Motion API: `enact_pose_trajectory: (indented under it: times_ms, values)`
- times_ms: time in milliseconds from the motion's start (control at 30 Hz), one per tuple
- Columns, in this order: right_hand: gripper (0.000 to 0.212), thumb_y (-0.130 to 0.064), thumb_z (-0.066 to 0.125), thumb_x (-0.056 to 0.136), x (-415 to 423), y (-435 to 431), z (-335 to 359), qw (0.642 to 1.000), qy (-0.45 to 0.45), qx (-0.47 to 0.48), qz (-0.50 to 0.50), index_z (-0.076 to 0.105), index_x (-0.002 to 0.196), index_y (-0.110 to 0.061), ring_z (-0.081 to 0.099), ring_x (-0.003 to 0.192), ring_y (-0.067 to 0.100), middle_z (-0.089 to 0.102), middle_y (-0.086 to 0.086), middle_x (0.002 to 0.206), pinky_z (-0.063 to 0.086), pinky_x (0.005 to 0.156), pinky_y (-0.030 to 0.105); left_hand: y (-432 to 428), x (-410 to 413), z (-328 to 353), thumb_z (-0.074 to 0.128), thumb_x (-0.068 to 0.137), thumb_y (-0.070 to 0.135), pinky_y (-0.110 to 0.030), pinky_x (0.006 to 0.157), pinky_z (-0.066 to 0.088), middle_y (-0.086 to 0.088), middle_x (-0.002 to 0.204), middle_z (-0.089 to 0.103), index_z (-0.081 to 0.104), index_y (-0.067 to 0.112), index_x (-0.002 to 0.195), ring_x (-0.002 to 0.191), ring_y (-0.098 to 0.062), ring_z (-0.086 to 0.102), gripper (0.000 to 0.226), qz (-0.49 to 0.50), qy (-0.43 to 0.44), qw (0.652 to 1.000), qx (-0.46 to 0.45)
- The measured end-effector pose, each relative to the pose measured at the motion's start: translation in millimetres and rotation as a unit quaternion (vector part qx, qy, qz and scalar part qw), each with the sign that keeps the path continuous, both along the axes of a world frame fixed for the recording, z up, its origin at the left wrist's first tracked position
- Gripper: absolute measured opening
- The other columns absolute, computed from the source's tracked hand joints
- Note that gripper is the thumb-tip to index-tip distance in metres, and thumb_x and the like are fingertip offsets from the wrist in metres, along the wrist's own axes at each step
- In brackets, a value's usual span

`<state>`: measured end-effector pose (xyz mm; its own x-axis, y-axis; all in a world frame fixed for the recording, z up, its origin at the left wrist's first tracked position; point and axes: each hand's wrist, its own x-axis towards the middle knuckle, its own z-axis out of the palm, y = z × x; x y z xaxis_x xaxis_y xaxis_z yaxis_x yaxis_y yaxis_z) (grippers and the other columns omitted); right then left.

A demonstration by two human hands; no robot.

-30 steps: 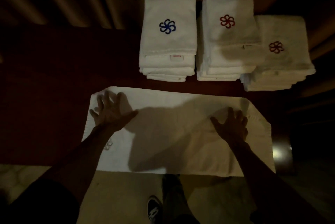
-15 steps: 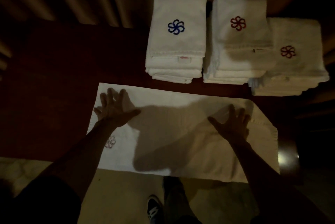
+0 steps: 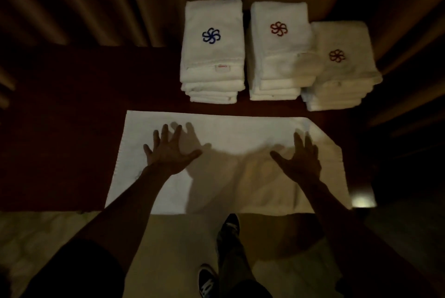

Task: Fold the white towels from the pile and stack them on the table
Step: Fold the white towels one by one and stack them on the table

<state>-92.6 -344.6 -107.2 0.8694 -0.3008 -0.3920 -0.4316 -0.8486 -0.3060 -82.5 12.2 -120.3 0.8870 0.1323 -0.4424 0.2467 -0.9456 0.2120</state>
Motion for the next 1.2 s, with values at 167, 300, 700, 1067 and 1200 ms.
enact_pose_trajectory:
  times_ms: [167, 300, 700, 1067, 1200]
  values:
    - [0.100, -0.071, 0.060, 0.083, -44.8, -22.0, 18.5, 1.000, 0.001, 0.001, -0.031, 0.010, 0.159, -0.028, 0.006, 0.152, 0.036, 0.005, 0.005, 0.167, 0.023, 0.117, 0.060, -48.7, -11.6, 14.5, 0.038, 0.072, 0.094, -0.067, 0.116, 0.008, -0.001, 0.167, -0.010, -0.002, 0.037, 0.157, 0.153, -0.031, -0.008, 0.111, -0.076, -0.003, 0.997, -0.011]
    - [0.099, -0.070, 0.058, 0.085, -71.5, -48.0, 20.3, 0.999, -0.017, -0.002, -0.044, 0.010, 0.159, -0.025, 0.003, 0.153, 0.035, 0.005, 0.005, 0.167, 0.022, 0.118, 0.061, -101.9, -8.8, 18.5, 0.039, 0.073, 0.092, -0.067, 0.116, 0.009, 0.002, 0.167, -0.007, 0.001, 0.035, 0.158, 0.153, -0.029, -0.005, 0.109, -0.151, -0.016, 0.988, -0.031]
    - [0.089, -0.069, 0.047, 0.091, -22.5, -95.4, -21.0, 1.000, 0.018, -0.025, 0.008, 0.009, 0.159, -0.025, -0.005, 0.154, 0.029, 0.001, 0.001, 0.168, 0.009, 0.120, 0.059, -247.4, 58.7, -17.8, 0.037, 0.083, 0.084, -0.060, 0.120, 0.004, 0.003, 0.167, -0.007, 0.006, 0.032, 0.158, 0.153, -0.025, -0.009, 0.096, -0.333, -0.036, 0.942, -0.021]
    - [0.083, -0.066, 0.039, 0.096, 23.3, -128.4, -50.6, 1.000, 0.002, -0.022, -0.003, 0.007, 0.160, -0.024, -0.010, 0.153, 0.030, -0.002, -0.002, 0.168, 0.004, 0.120, 0.059, -310.4, 99.4, -53.4, 0.031, 0.089, 0.078, -0.062, 0.119, 0.009, 0.003, 0.167, -0.004, 0.010, 0.033, 0.158, 0.153, -0.023, -0.009, 0.086, -0.371, -0.057, 0.925, -0.049]
    - [0.088, -0.071, 0.037, 0.093, 34.7, -137.0, -53.5, 1.000, 0.015, -0.017, 0.001, 0.002, 0.160, -0.026, -0.014, 0.153, 0.031, -0.008, -0.006, 0.168, 0.001, 0.120, 0.060, -314.5, 108.0, -58.6, 0.031, 0.089, 0.078, -0.063, 0.118, 0.011, 0.002, 0.167, -0.007, 0.005, 0.034, 0.158, 0.153, -0.025, -0.009, 0.086, -0.377, -0.062, 0.924, -0.035]
